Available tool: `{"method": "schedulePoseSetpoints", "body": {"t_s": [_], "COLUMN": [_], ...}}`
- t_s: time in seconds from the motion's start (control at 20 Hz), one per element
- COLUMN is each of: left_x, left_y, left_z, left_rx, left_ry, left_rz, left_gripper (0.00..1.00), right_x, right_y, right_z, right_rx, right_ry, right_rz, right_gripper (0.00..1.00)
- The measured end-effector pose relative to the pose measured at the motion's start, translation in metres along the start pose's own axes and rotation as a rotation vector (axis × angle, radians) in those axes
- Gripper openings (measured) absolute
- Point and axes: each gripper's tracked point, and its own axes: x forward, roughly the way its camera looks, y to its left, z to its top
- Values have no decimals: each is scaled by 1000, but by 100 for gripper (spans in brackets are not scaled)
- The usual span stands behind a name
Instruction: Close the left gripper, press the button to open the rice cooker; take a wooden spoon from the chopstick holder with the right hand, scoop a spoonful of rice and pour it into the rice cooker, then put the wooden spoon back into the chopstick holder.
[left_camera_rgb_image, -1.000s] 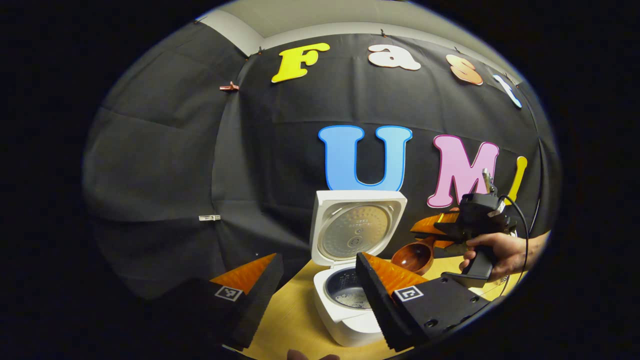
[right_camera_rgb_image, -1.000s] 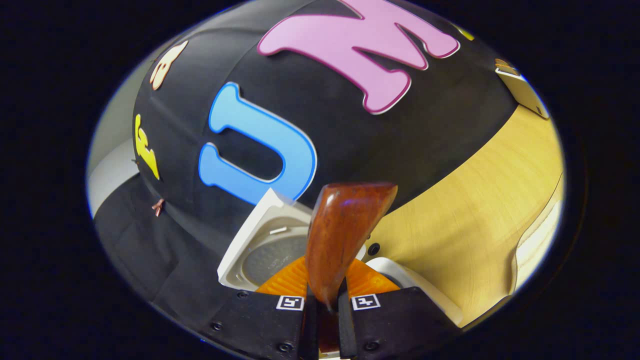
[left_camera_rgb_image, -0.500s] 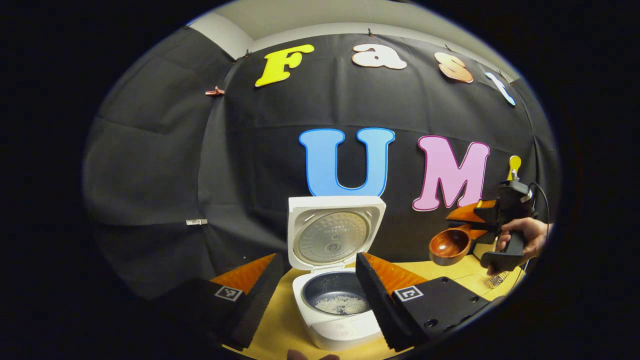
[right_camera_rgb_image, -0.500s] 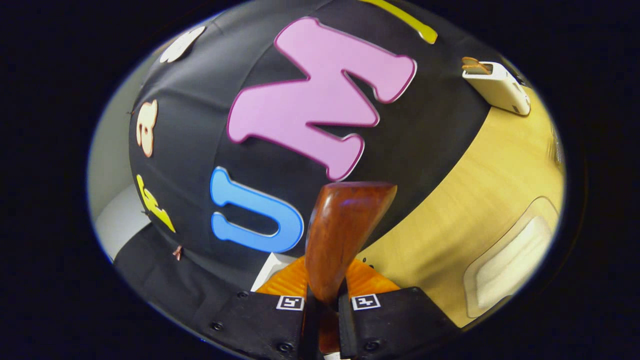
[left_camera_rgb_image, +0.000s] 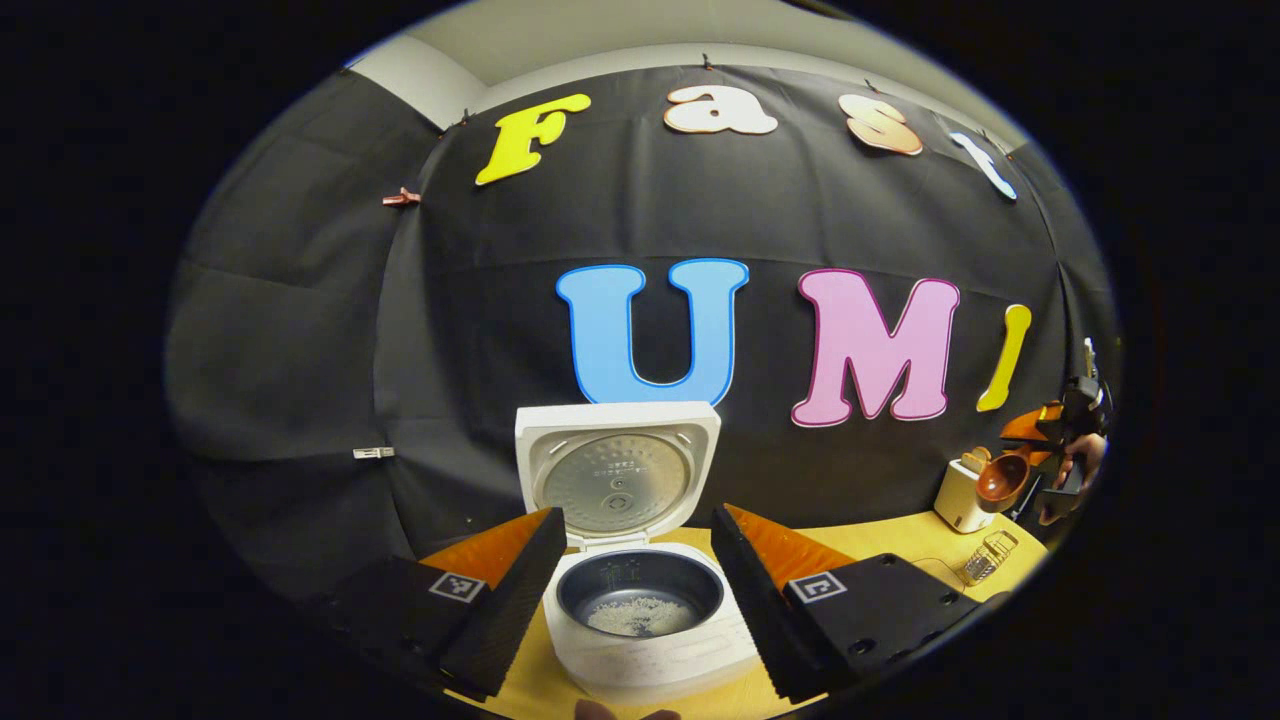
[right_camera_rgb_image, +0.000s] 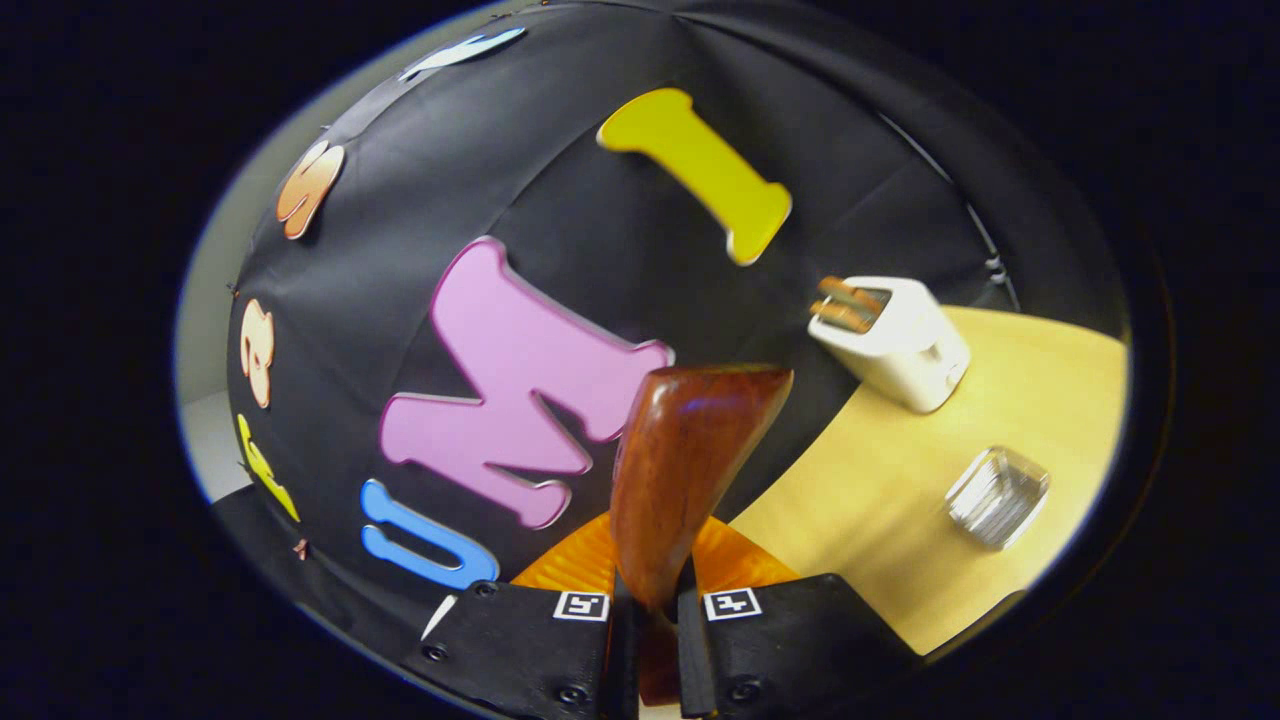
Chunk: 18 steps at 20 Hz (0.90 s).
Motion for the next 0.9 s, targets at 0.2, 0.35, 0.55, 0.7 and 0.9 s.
{"method": "schedulePoseSetpoints", "body": {"t_s": [0.2,0.35,0.55,0.7,0.9], "left_x": [0,0,2,2,1], "left_y": [-21,-38,-62,-77,-84], "left_z": [-2,-1,-6,-9,-7], "left_rx": [17,39,44,48,68], "left_ry": [34,48,73,86,88], "left_rz": [10,14,4,5,15], "left_gripper": [94,94,94,94,94], "right_x": [1,6,21,37,52], "right_y": [-81,-122,-161,-176,-189], "right_z": [50,62,58,46,29], "right_rx": [-54,-117,-234,-274,-372], "right_ry": [-50,-60,-34,-12,29], "right_rz": [-102,-152,-194,-194,-194], "right_gripper": [20,19,19,20,20]}}
